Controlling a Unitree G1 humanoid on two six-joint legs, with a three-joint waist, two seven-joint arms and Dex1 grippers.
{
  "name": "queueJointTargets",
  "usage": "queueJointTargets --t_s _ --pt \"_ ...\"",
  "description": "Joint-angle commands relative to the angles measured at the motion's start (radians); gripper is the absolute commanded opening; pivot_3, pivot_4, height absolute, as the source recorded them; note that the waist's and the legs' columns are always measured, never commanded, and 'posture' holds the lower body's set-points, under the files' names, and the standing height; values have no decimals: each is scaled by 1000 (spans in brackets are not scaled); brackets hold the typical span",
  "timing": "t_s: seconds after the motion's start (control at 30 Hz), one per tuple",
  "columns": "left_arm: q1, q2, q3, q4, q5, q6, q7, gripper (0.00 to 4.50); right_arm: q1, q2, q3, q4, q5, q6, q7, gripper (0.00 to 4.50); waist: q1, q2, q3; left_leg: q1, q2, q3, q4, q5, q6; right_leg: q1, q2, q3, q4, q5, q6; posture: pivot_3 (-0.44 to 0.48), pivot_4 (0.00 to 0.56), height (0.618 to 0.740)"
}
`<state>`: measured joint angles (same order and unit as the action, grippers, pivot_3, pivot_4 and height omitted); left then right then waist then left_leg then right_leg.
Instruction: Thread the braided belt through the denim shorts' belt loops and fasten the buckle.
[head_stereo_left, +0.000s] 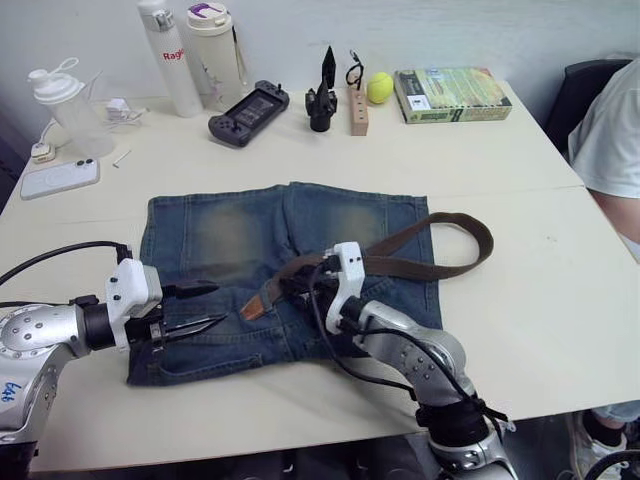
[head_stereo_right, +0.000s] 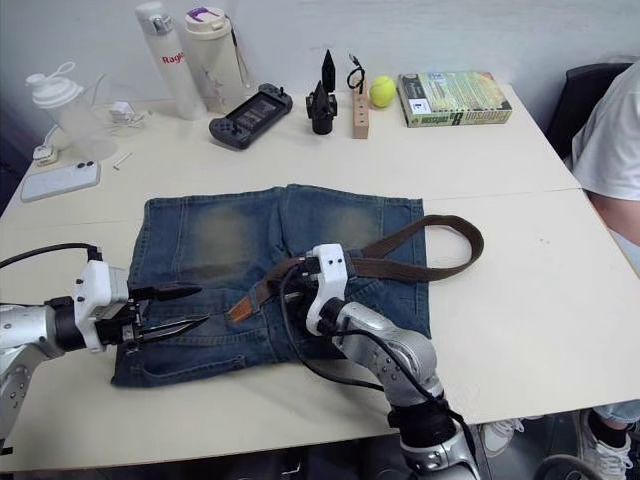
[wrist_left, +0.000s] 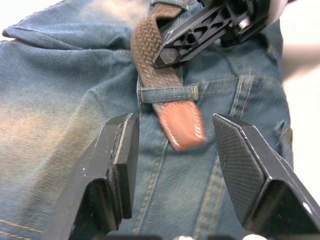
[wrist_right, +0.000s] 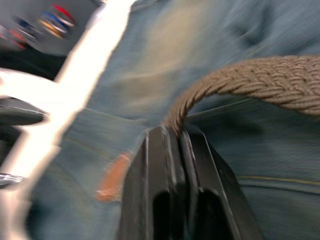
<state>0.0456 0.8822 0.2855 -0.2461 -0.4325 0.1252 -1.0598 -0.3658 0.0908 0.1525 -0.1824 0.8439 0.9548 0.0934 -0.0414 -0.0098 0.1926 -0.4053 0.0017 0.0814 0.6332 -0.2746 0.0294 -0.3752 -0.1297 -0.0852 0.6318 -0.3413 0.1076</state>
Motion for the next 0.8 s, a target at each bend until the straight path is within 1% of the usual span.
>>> queueJointTargets --t_s 0.03,0.17,0.27,0.33,0.43,0.47,0.57,0.63,0.7,0.8 --pt "-22 -22 -55 67 171 -306 -5 2620 -48 72 -129 147 145 123 -23 0 -3 -3 -2 1 0 1 -1 0 0 0 0 0 0 0 0 0 150 740" --pt "-64 -54 -73 200 276 -636 20 2620 -113 110 -272 265 232 173 -88 0 -7 -9 -7 2 1 1 -2 0 0 0 0 0 0 0 -1 0 150 740" --pt "-64 -59 -73 293 325 -856 38 2620 -145 114 -335 307 310 194 -137 0 -10 -9 -8 2 1 1 -2 -1 0 0 -2 -1 0 0 -1 0 150 740" --pt "-62 -54 -80 347 343 -973 50 2620 -161 108 -345 323 334 199 -156 0 -12 -10 -8 2 0 1 -2 -1 1 0 -2 -1 1 0 -1 0 150 740" --pt "-67 -50 -92 409 374 -1075 80 2620 -174 107 -346 338 358 196 -177 0 -11 -11 -9 2 0 1 -2 -1 2 0 -4 -1 1 0 -1 0 150 740" --pt "-70 -55 -95 423 386 -1086 99 2620 -176 107 -345 342 363 194 -182 0 -11 -11 -10 2 0 2 -1 -1 2 0 -4 -1 2 0 -1 0 150 740" --pt "-97 -79 -88 464 462 -1149 182 2620 -176 106 -336 342 371 189 -190 0 -11 -11 -11 2 0 1 -1 -1 2 0 -4 -1 4 0 -1 0 150 740" --pt "-105 -86 -98 471 475 -1156 218 2620 -173 109 -332 340 378 186 -196 0 -12 -12 -11 2 0 1 -1 -1 2 0 -4 -2 5 0 -1 0 150 740" --pt "-147 -121 -92 496 567 -1184 299 2620 -167 110 -323 333 380 183 -195 0 -11 -11 -11 2 0 1 -1 -1 2 -1 -4 -2 5 0 0 0 150 740" --pt "-171 -150 -119 489 579 -1172 348 2620 -161 107 -309 320 377 184 -193 0 -12 -11 -12 3 0 1 -1 -1 2 -1 -4 -4 6 0 0 0 150 740"
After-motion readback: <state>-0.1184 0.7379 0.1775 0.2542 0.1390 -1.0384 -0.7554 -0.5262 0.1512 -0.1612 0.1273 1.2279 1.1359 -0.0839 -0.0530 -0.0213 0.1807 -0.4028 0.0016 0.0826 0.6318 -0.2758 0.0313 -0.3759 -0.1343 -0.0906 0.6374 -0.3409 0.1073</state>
